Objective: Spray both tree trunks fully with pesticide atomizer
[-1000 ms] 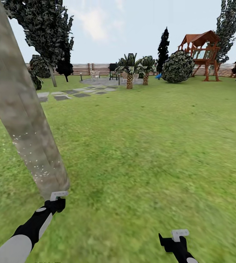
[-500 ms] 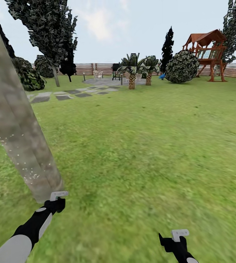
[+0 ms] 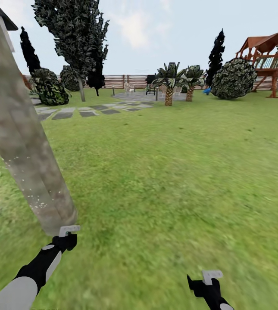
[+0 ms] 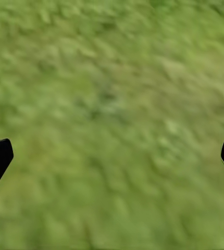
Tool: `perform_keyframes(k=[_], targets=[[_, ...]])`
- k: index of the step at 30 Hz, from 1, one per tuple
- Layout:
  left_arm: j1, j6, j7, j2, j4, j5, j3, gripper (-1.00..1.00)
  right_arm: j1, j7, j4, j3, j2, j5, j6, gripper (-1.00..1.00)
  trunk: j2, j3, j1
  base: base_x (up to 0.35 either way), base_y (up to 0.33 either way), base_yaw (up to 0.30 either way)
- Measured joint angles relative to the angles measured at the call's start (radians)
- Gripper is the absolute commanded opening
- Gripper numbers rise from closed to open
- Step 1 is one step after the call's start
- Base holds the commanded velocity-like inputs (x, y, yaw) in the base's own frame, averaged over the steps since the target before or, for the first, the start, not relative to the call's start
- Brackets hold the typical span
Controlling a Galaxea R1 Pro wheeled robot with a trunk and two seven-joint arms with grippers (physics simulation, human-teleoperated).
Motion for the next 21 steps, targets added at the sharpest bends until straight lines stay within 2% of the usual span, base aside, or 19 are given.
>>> perform_keyframes(k=[16, 21], targets=[[0.0, 0.0, 0.0, 0.0, 0.0, 0.0, 0.0, -1.0, 0.0, 0.0, 0.0, 0.0, 0.0, 0.0, 0.0, 1.0, 0.0, 0.0, 0.0, 0.212, -0.213, 0.269], [0.0, 0.0, 0.0, 0.0, 0.0, 0.0, 0.0, -1.0, 0.0, 0.002, 0.0, 0.0, 0.0, 0.0, 0.0, 1.0, 0.0, 0.0, 0.0, 0.24, -0.188, 0.038]])
